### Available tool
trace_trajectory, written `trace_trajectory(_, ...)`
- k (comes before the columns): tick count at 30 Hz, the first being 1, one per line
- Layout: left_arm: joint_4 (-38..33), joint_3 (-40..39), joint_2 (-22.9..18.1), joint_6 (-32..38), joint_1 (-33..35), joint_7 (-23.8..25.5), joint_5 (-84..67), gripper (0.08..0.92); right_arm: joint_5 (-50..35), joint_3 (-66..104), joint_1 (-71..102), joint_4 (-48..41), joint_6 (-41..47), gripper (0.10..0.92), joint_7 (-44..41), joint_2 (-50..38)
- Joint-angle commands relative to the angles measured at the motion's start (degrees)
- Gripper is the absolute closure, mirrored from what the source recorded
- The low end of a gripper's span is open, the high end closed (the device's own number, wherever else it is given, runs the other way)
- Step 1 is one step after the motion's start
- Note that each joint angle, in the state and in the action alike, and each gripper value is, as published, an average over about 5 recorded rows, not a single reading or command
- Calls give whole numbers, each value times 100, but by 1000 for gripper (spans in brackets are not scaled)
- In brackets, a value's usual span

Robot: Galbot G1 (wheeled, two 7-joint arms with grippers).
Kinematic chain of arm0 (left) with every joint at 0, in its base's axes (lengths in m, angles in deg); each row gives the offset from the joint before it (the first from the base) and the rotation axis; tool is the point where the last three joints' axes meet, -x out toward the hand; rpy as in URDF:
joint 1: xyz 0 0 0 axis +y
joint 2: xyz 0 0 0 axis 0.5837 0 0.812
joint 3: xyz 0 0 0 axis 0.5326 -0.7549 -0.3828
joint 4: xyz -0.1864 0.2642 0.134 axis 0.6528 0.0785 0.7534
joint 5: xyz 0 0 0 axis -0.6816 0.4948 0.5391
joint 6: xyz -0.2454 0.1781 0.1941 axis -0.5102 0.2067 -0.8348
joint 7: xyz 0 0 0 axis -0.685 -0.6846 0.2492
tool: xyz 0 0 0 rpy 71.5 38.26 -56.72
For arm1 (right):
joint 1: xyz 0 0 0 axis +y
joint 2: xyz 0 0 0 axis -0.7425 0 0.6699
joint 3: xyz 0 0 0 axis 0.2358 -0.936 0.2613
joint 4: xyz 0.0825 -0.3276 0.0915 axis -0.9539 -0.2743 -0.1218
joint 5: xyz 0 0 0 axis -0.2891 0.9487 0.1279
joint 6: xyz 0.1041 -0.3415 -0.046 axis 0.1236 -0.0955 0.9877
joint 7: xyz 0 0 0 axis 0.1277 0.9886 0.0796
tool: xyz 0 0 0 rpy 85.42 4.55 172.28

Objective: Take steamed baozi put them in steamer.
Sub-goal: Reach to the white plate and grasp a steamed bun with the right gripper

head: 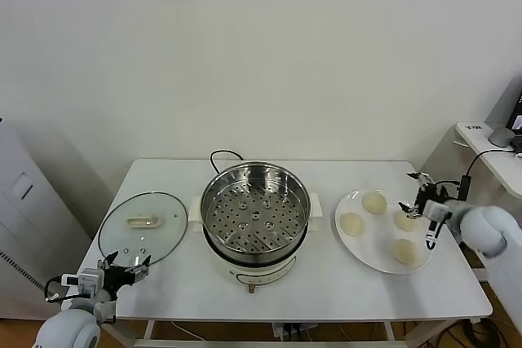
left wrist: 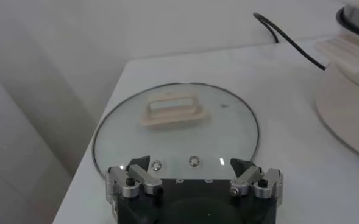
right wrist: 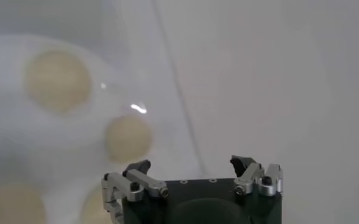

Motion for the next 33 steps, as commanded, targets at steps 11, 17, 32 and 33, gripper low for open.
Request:
trace_trajectory(11, 18, 13, 11, -11, 12, -1, 14, 177, 57, -3074, -3357, -2770, -1080, 203, -2073, 848)
trace_trajectory(17, 18, -9, 22, -25, -9, 1, 19, 177, 177, -3109, -3381, -3264, -1263, 203, -1986, 1209)
trace_trajectory(32, 34, -20, 51, 10, 28, 10, 18, 177, 638, -2711, -3022, -3951, -1287, 203, -1320, 1722)
trace_trajectory(33, 33, -21, 53, 10, 30, 11, 18, 177, 641, -2673, -2991, -3973, -1277, 203, -1283, 1740)
